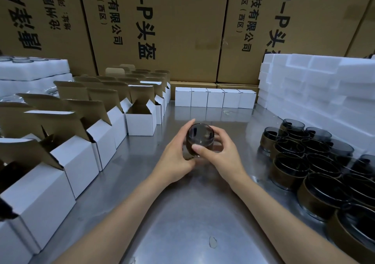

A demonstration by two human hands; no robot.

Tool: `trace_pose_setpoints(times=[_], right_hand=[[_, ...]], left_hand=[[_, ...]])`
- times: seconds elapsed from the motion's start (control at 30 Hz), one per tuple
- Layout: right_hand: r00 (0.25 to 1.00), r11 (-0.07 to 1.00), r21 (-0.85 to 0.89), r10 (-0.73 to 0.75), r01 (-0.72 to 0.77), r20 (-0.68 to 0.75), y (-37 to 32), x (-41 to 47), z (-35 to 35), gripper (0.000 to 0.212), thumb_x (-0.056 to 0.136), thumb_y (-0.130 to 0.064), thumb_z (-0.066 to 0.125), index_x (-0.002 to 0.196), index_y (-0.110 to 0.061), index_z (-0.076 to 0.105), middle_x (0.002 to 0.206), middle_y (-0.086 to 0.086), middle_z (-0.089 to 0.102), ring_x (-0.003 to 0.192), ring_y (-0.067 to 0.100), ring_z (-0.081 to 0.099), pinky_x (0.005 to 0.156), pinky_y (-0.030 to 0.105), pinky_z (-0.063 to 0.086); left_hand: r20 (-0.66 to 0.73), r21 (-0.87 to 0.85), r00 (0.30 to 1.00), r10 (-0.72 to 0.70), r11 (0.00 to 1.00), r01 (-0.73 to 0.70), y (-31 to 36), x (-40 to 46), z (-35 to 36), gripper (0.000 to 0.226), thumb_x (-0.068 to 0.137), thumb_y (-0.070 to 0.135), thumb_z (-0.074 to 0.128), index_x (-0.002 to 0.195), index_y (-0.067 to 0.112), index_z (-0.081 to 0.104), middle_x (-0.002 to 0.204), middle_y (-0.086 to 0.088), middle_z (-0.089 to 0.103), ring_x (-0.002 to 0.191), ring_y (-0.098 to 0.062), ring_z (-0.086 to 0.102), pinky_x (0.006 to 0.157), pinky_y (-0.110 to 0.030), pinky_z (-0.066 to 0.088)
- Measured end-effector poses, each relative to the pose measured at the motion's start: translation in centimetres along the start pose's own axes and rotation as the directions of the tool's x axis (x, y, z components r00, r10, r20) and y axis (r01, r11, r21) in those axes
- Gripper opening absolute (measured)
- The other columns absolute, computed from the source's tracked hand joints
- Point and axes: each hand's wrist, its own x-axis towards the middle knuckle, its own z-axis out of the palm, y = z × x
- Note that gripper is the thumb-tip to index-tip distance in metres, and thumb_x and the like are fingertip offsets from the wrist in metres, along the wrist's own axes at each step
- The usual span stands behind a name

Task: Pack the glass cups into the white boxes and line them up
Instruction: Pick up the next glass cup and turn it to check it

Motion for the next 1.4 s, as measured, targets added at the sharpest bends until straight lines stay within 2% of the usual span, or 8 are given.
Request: trace_pose_setpoints(times=[0.13, 0.27, 0.4, 0.57, 0.8, 0.93, 1.27, 1.4], right_hand=[[0.985, 0.989, 0.051, 0.146, -0.142, -0.088, -0.1, 0.1, 0.1, 0.042, 0.08, -0.05, 0.067, 0.116, -0.03, 0.059, 0.106, -0.011, 0.066, 0.096, 0.007, 0.062, 0.086, 0.031, 0.053], [0.98, 0.971, 0.136, 0.198, -0.195, -0.009, -0.7, 0.1, 0.0, 0.054, 0.071, -0.067, 0.053, 0.108, -0.029, 0.062, 0.098, -0.008, 0.066, 0.082, 0.01, 0.061, 0.067, 0.028, 0.049], [0.963, 0.955, 0.123, 0.264, -0.268, 0.049, -0.8, 0.1, 0.0, 0.046, 0.075, -0.059, 0.058, 0.095, -0.018, 0.062, 0.063, -0.012, 0.058, 0.06, 0.005, 0.055, 0.061, 0.026, 0.044], [0.955, 0.951, 0.092, 0.293, -0.296, 0.046, -0.9, 0.1, 0.0, 0.036, 0.087, -0.048, 0.057, 0.094, -0.013, 0.061, 0.063, -0.005, 0.06, 0.063, 0.008, 0.056, 0.068, 0.027, 0.046], [0.958, 0.954, 0.125, 0.255, -0.272, 0.134, -0.9, 0.0, -0.3, 0.026, 0.092, -0.038, 0.057, 0.105, -0.016, 0.061, 0.082, -0.01, 0.067, 0.07, 0.003, 0.064, 0.066, 0.018, 0.048], [0.937, 0.947, 0.181, 0.211, -0.267, 0.278, -0.4, 0.3, -1.2, 0.042, 0.084, -0.003, 0.068, 0.116, -0.023, 0.05, 0.092, -0.004, 0.072, 0.079, 0.003, 0.068, 0.07, 0.017, 0.053], [0.938, 0.953, 0.203, 0.157, -0.226, 0.309, 0.4, 0.9, -1.2, 0.058, 0.079, 0.009, 0.068, 0.117, -0.03, 0.049, 0.106, 0.001, 0.07, 0.088, 0.009, 0.068, 0.075, 0.021, 0.053], [0.965, 0.98, 0.123, 0.124, -0.156, 0.231, 0.4, 0.6, -1.0, 0.061, 0.079, 0.007, 0.07, 0.121, -0.031, 0.047, 0.11, 0.003, 0.065, 0.095, 0.012, 0.065, 0.078, 0.02, 0.052]], left_hand=[[0.029, -0.063, 0.997, -0.069, 0.996, 0.07, 0.2, 0.1, 0.0, 0.074, 0.079, 0.019, 0.076, 0.139, 0.04, 0.038, 0.12, 0.01, 0.061, 0.104, -0.002, 0.06, 0.086, -0.018, 0.051], [0.005, -0.207, 0.989, -0.149, 0.967, 0.147, 0.7, 0.3, -0.1, 0.041, 0.078, 0.041, 0.075, 0.114, 0.024, 0.063, 0.1, -0.004, 0.07, 0.089, -0.023, 0.066, 0.082, -0.038, 0.055], [-0.054, -0.249, 0.95, -0.306, 0.926, 0.284, 1.1, 0.4, -0.3, 0.061, 0.064, 0.074, 0.054, 0.081, 0.018, 0.068, 0.066, 0.003, 0.069, 0.06, -0.006, 0.062, 0.059, -0.018, 0.047], [-0.079, -0.216, 0.94, -0.332, 0.926, 0.309, 1.0, 0.7, -0.4, 0.064, 0.058, 0.08, 0.048, 0.076, 0.022, 0.069, 0.059, 0.005, 0.067, 0.053, -0.001, 0.059, 0.047, -0.009, 0.039], [-0.043, -0.269, 0.968, -0.247, 0.936, 0.227, 0.6, 0.5, -0.4, 0.039, 0.074, 0.052, 0.071, 0.101, 0.025, 0.067, 0.088, 0.007, 0.069, 0.082, -0.008, 0.063, 0.073, -0.022, 0.05], [-0.036, -0.234, 0.986, -0.162, 0.961, 0.15, 0.1, 0.5, -0.9, 0.067, 0.072, 0.013, 0.082, 0.127, 0.034, 0.05, 0.12, 0.008, 0.06, 0.109, -0.005, 0.057, 0.086, -0.018, 0.051], [-0.108, -0.094, 0.989, -0.105, 0.991, 0.095, -0.5, 0.8, -0.6, 0.07, 0.069, 0.009, 0.084, 0.123, 0.031, 0.046, 0.124, 0.003, 0.056, 0.118, -0.015, 0.053, 0.097, -0.036, 0.05], [-0.11, 0.142, 0.993, 0.035, 0.99, -0.02, -0.4, 0.6, -0.3, 0.081, 0.075, 0.006, 0.076, 0.142, 0.029, 0.038, 0.134, 0.009, 0.044, 0.121, -0.002, 0.044, 0.099, -0.009, 0.037]])
